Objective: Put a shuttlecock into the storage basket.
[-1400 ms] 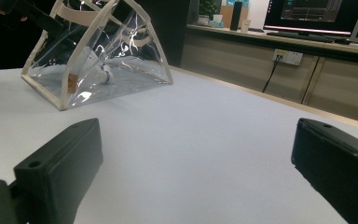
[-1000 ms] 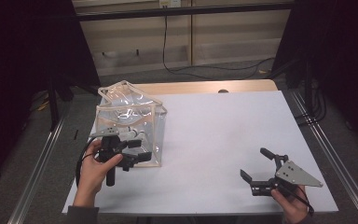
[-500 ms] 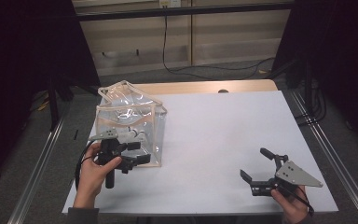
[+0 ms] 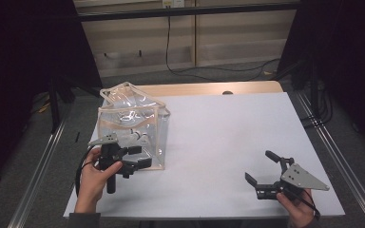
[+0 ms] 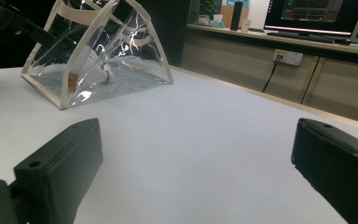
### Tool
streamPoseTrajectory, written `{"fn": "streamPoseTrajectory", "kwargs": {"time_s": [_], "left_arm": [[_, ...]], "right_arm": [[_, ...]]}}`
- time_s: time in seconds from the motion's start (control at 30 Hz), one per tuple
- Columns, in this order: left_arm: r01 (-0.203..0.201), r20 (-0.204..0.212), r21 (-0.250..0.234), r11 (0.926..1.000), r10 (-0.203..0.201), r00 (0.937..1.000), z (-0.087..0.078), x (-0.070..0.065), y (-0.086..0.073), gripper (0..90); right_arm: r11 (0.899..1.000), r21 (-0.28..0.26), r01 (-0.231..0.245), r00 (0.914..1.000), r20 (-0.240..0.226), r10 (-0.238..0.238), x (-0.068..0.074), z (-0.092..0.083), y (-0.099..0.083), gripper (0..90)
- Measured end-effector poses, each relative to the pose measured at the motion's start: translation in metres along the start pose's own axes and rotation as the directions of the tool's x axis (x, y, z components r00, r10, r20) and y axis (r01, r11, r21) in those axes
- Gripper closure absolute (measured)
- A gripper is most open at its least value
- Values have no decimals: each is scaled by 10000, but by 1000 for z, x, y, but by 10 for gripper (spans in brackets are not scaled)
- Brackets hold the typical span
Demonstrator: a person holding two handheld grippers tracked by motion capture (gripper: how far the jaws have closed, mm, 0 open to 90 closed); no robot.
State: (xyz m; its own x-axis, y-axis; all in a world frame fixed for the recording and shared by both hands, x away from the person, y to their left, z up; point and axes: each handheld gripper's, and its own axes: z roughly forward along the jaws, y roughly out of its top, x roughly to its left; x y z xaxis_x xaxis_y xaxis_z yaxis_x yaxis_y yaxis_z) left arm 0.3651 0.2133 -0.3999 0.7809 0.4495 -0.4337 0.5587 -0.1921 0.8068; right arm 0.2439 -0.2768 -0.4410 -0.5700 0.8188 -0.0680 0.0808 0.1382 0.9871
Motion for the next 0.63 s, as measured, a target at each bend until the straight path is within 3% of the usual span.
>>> {"fn": "streamPoseTrajectory", "kwargs": {"time_s": [0.63], "left_arm": [[-169, 3, -43, 9998, 169, 9999, -2, 0, -5, 102]], "right_arm": [[10000, 5, -15, 10000, -47, 15, 1, 1, 0, 17]]}}
